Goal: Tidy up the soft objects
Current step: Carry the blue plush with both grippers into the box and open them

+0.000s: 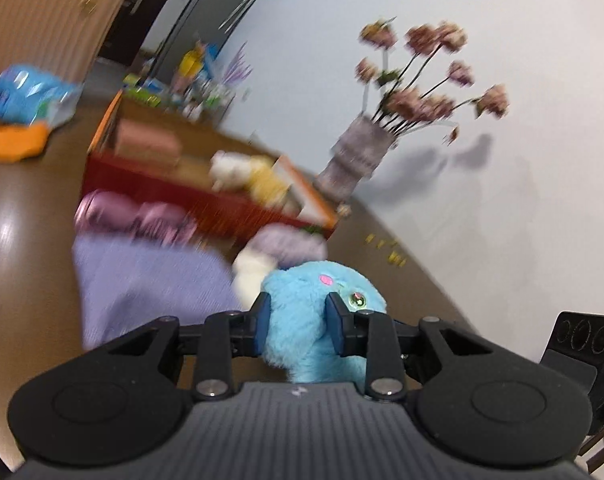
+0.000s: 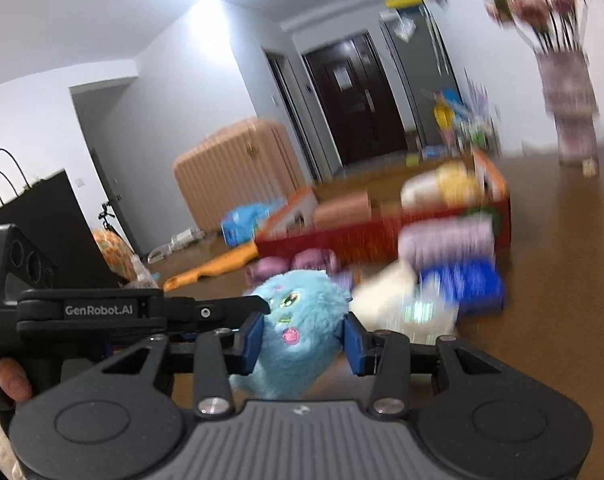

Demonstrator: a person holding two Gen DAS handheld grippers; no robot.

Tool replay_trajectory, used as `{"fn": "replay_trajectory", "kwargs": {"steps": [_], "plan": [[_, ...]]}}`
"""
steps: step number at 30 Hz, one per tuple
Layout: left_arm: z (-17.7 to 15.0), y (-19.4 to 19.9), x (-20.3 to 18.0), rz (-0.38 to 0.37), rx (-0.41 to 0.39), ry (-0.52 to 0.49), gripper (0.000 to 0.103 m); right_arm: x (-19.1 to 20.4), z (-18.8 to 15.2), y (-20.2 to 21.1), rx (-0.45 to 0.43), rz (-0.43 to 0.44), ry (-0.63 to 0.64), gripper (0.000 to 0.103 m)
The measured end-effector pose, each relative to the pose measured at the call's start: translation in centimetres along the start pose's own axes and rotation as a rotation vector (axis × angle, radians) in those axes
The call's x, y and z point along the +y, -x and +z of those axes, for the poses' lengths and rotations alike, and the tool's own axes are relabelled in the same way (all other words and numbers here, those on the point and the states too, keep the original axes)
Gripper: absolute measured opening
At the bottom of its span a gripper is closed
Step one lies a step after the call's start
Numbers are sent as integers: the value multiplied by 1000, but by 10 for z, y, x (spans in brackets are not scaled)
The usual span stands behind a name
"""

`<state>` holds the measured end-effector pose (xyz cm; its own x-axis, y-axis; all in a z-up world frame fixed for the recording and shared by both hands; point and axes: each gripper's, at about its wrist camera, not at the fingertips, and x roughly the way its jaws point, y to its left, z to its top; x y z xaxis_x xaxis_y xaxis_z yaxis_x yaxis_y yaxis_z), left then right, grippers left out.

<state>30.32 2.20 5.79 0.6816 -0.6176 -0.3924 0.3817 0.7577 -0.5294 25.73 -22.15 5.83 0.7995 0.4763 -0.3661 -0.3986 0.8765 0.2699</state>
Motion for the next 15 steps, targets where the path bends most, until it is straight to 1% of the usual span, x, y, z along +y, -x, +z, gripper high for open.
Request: {"fn": "replay_trajectory", "kwargs": {"steps": [3,5,7,10,13,15], "plan": [[40,-9,-11,-30,-32,-26,29,-3,42,-3,-38,-3,60,40],[70,-18,-16,-31,-43,-47,30,-8,73,-12,-48,-4,84,40],[102,-32,-22,-13,-67,-98,30,-15,104,-27,-56,-2,105,40],[148,-62,-20,33,-75,-145,28,-33,151,-64,-28,2,112,39],[188,-108,8,32,-40,-104,28,-58,191,-115,35,-10,94,39],[205,-141,37,21,-7,-27,28,-75,209,-154,79,-29,86,39]]}}
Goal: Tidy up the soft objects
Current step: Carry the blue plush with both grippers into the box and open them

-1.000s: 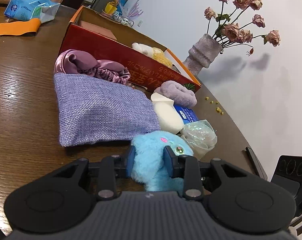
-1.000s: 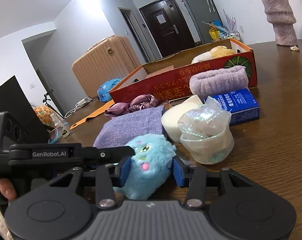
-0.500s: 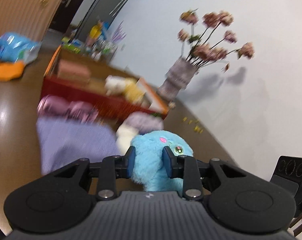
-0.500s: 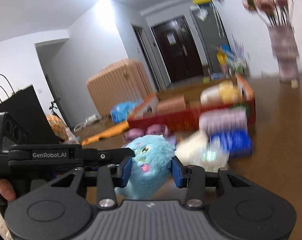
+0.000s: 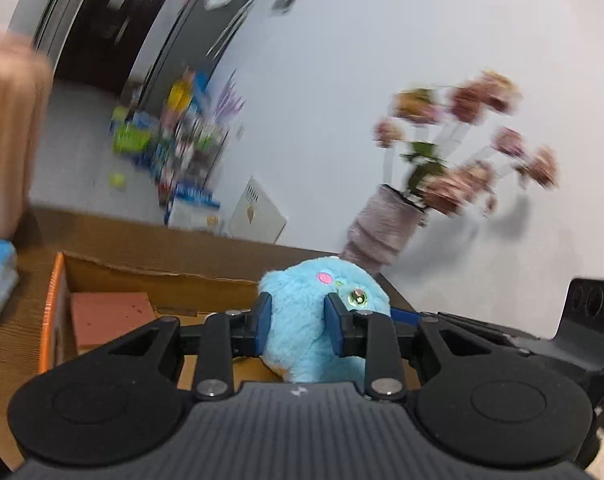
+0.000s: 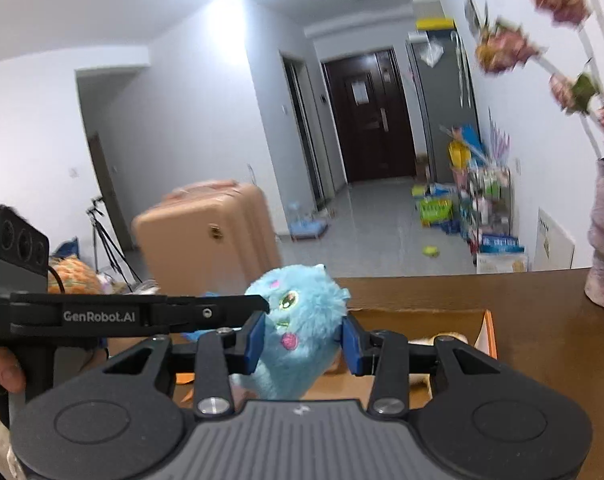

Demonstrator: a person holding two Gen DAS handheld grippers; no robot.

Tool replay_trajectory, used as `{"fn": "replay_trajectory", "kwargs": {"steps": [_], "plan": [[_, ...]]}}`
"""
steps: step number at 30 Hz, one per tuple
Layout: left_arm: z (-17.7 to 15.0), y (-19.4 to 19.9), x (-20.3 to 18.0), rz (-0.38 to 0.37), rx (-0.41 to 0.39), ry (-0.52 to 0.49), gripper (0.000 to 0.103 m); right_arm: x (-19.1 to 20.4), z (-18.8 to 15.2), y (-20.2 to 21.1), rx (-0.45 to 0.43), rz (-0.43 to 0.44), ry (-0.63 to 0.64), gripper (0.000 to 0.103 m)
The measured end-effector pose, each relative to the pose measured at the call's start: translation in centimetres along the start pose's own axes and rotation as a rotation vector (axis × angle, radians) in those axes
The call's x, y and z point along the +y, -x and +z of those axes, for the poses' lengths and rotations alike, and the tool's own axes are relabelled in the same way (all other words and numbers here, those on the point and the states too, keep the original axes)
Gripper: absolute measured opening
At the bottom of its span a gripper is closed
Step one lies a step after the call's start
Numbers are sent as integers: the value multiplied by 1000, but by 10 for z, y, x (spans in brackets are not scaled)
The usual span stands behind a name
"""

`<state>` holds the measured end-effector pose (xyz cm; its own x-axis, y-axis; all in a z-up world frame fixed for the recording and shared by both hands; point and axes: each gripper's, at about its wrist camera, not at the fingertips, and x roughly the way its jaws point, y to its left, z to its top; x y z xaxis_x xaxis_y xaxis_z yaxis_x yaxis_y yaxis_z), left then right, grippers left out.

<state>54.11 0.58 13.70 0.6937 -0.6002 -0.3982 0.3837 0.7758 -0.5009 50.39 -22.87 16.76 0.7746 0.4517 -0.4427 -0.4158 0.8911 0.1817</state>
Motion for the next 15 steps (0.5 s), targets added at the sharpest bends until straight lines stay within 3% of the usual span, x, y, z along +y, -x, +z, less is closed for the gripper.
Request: {"fn": "replay_trajectory", "kwargs": {"steps": [5,9,10,13,15], "plan": [[17,-80,66,55,81,91,22,-24,14,-99,108,-74,28,39],[15,-128,105,118,159,129,13,-35,5,-171,209,-106,67,29],[12,-135,111,146,171,117,12,-37,-3,-186,248,-94,56,24],[1,-140,123,168,176,111,13,-42,-16,-207,271,-81,47,26],[2,-138,127,168,177,127,20,-55,-16,-210,292,-30,-38,26]]}}
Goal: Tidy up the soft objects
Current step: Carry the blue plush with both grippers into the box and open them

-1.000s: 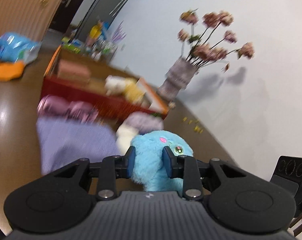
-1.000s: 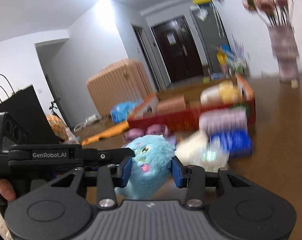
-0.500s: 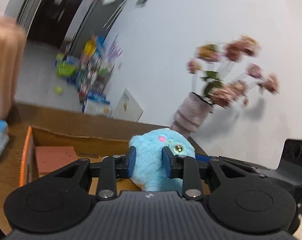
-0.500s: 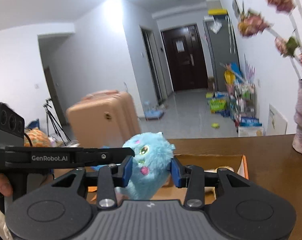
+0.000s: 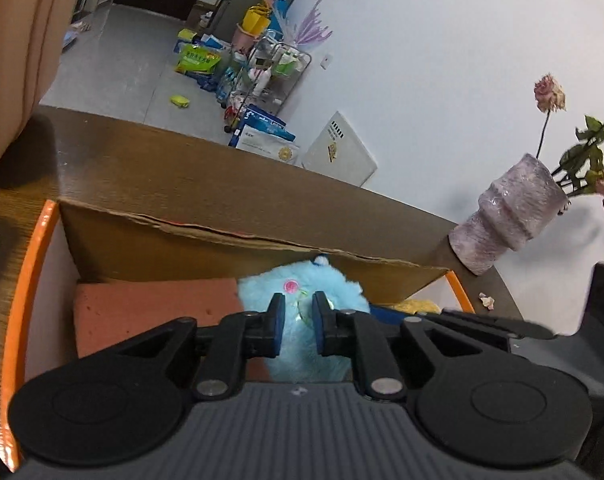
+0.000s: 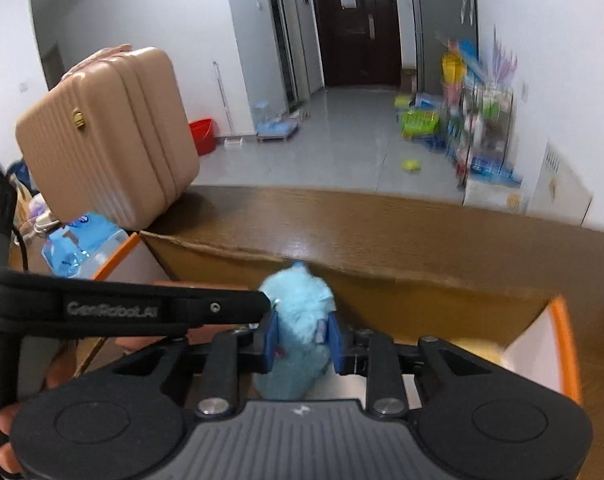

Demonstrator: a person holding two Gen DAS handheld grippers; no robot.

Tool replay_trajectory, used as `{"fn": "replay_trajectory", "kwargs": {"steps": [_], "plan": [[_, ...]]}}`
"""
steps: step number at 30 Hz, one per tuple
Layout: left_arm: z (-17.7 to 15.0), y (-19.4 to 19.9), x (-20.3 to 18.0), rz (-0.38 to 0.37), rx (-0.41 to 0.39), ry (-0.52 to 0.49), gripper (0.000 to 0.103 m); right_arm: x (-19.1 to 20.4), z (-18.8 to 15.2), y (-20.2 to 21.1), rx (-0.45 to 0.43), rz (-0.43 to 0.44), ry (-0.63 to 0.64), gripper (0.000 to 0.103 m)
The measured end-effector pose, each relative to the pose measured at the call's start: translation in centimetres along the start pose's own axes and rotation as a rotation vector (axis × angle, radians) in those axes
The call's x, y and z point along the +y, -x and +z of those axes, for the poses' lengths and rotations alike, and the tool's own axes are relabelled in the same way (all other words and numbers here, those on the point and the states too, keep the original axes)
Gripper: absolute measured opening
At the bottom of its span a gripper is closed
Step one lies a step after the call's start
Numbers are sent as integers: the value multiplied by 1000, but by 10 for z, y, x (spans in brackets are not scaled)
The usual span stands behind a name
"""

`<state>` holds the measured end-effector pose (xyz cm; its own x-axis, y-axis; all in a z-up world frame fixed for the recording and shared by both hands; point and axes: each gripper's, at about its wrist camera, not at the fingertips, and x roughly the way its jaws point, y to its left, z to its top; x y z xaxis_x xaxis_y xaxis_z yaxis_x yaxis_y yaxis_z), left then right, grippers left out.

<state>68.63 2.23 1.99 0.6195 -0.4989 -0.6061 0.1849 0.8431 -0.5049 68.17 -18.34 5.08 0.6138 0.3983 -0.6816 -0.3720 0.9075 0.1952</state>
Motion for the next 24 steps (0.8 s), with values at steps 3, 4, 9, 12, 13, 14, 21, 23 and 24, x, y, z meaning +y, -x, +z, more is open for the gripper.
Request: {"fn": "replay_trajectory", "kwargs": {"steps": [3,4,9,12,13,14,21,23,24], "plan": [[-5,-3,-7,8,11,-55,28,-28,-4,-6,32,66,-155,26],[-7,-7,-11,22,41,-74,29,-35,-5,-11,55,85,-200,25],[-8,-10,-6,52,67,-39,32,-37,-7,-17,79,56,-199,25],[-7,-4,-12,106,70,-55,33,-30,-3,-15,91,15,-175,31],[-7,1,-15,125,80,-57,33,-26,-2,-11,95,-3,-158,33],[-6,7,-19,135,83,-61,38,-21,0,-3,92,-23,-140,34],[0,113,-73,221,-44,-198,53,4,17,107,-28,-88,-76,34],[-3,149,-91,244,-100,-237,68,11,19,145,-52,-114,-57,39],[-7,168,-98,255,-132,-248,77,14,19,165,-67,-126,-53,44]]}}
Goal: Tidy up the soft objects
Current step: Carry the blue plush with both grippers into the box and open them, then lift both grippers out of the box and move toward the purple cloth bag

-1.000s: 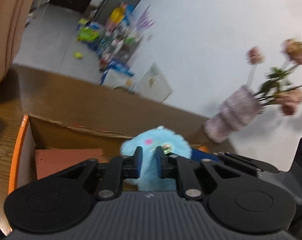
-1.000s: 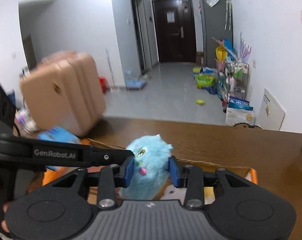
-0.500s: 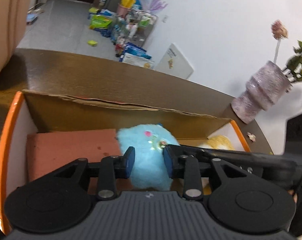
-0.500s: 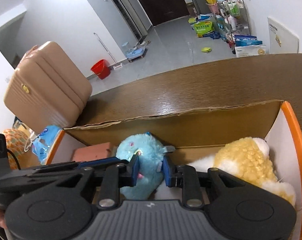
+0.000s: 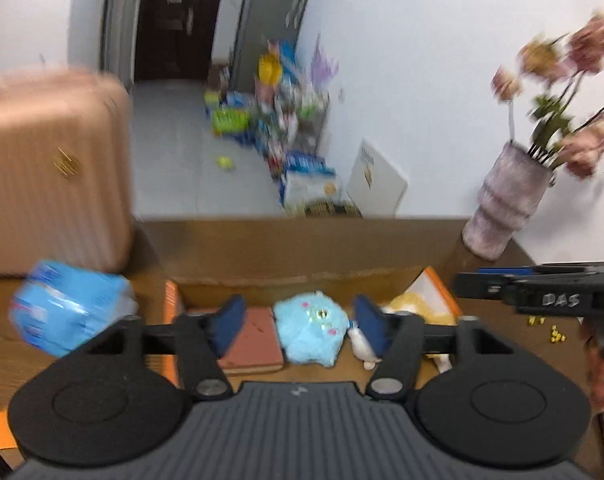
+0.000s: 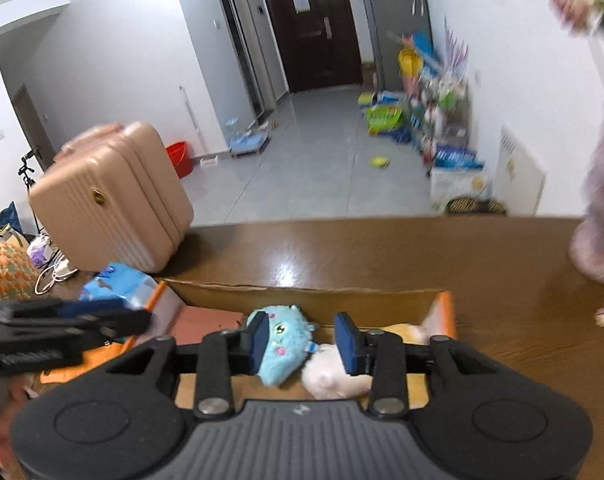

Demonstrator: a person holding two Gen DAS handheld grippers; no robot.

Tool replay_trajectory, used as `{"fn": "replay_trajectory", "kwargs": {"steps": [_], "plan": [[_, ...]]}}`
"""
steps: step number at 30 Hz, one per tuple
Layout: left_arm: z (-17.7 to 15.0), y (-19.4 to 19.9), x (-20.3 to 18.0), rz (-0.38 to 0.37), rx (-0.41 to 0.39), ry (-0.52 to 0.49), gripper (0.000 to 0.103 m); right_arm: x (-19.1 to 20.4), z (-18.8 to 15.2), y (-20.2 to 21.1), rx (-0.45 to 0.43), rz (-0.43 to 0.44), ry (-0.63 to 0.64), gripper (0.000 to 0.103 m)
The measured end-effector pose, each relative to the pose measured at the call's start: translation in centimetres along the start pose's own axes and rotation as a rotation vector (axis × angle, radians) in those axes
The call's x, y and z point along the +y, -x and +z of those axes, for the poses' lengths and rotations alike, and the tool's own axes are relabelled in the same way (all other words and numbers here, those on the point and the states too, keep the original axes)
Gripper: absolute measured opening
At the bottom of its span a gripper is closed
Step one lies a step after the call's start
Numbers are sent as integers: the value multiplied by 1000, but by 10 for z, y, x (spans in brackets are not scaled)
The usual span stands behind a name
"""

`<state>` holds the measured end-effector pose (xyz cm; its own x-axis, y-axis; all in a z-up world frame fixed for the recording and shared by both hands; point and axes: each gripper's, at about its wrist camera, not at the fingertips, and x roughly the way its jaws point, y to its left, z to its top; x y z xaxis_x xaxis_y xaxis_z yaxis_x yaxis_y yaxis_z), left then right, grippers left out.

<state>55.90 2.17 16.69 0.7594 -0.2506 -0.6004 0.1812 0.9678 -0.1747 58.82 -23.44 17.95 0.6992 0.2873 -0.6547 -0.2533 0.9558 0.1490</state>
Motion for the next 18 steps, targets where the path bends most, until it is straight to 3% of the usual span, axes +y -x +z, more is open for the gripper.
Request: {"fn": "replay_trajectory", "kwargs": {"steps": [6,10,18], "plan": [[-20,99,-19,70,-113,-33,91,8,-15,105,-97,-62,43,60],[-41,141,-38,110,-187,-84,97,12,-37,158,-164,-80,76,70],[-91,203,-58,120,-302,-65,101,22,-101,216,-289,-58,102,73]]}}
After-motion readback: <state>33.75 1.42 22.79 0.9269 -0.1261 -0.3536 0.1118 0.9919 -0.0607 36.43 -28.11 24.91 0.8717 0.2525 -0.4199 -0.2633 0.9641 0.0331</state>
